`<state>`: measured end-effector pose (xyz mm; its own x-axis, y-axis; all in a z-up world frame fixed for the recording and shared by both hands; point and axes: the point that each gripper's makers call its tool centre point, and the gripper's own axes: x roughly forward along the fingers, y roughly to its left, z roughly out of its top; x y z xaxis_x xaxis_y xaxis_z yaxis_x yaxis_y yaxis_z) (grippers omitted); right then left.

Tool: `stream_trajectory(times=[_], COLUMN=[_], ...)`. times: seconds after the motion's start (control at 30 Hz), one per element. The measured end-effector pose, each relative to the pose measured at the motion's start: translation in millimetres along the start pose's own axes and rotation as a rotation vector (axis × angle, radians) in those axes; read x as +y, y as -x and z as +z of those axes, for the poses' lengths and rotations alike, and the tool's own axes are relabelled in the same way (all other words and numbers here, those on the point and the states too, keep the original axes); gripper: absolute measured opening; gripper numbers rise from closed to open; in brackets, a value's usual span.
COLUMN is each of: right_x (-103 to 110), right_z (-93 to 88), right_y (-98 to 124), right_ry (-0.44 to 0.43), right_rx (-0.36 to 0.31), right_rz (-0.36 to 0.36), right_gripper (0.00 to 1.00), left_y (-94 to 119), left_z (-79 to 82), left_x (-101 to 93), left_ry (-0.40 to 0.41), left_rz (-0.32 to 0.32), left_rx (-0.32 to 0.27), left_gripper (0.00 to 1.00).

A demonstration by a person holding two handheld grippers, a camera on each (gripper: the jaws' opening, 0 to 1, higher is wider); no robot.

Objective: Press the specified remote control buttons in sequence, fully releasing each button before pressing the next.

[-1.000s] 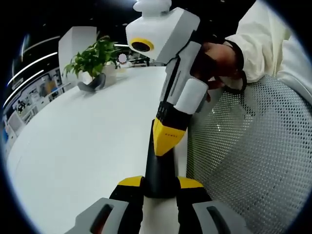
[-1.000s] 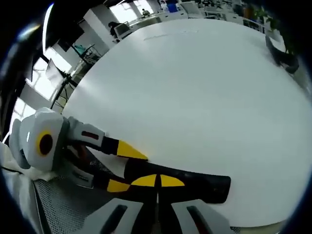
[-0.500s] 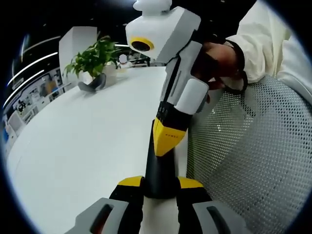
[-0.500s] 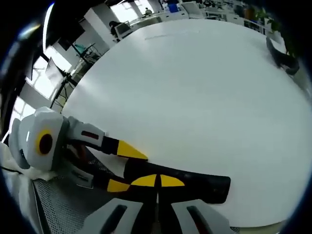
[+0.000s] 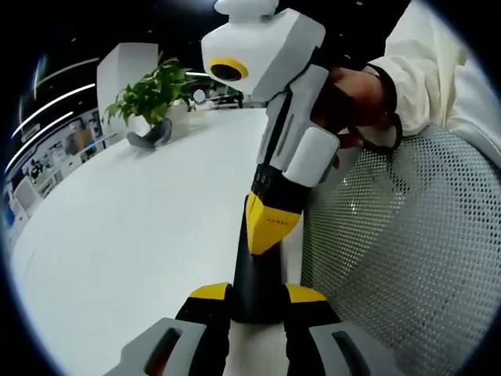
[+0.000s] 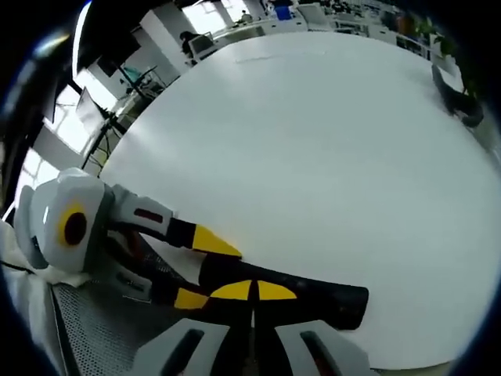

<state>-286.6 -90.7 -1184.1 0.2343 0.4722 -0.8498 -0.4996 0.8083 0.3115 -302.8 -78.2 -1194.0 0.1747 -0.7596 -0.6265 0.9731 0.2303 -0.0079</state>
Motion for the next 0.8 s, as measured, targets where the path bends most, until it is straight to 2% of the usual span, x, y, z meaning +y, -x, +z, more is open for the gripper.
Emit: stream_trajectory(times=[0.03, 0.2, 0.27, 0.4, 0.47, 0.5, 0.63, 0.8], right_x=[-1.3, -1.7, -1.7, -9.2, -10.4, -10.6, -10.3, -24.1], right_z=[5.0, 26.3, 31.0, 45.7, 46.3, 49.9, 66.3, 74.3], right_y=[2.1, 20.0, 28.0, 54.0, 63.3, 71.1, 98.1, 113.2], right_ry=[0.036, 0.032, 0.052, 0.101, 0.093, 0.088, 0.077, 0.041], right_rx=[-0.028, -0.154, -0.186, -0.292, -0.313, -0.349, -0.497, -0.586], right_rz=[-0.015, -0.044, -0.049, -0.126, -0.138, -0.141, -0.145, -0.195], right_gripper=[0.00, 0.00, 0.00, 0.00, 0.00, 0.00, 0.15, 0.34], left_y=[0.0, 0.3, 0.1, -0.1, 0.0, -0.1, -1.1, -1.2], left_z=[-0.1, 0.2, -0.1, -0.2, 0.0, 0.0, 0.3, 0.5], left_x=[0.0, -0.1, -0.1, 0.2, 0.2, 0.2, 0.6, 0.7], left_ry=[0.000, -0.001, -0.001, 0.000, 0.001, 0.001, 0.003, 0.004], left_rz=[0.000, -0.002, -0.001, 0.000, 0.000, 0.001, 0.004, 0.005], left_rx=[0.000, 0.002, 0.003, 0.002, 0.002, 0.001, 0.000, -0.001], left_gripper=[0.25, 0.25, 0.25, 0.25, 0.25, 0.25, 0.25, 0.25])
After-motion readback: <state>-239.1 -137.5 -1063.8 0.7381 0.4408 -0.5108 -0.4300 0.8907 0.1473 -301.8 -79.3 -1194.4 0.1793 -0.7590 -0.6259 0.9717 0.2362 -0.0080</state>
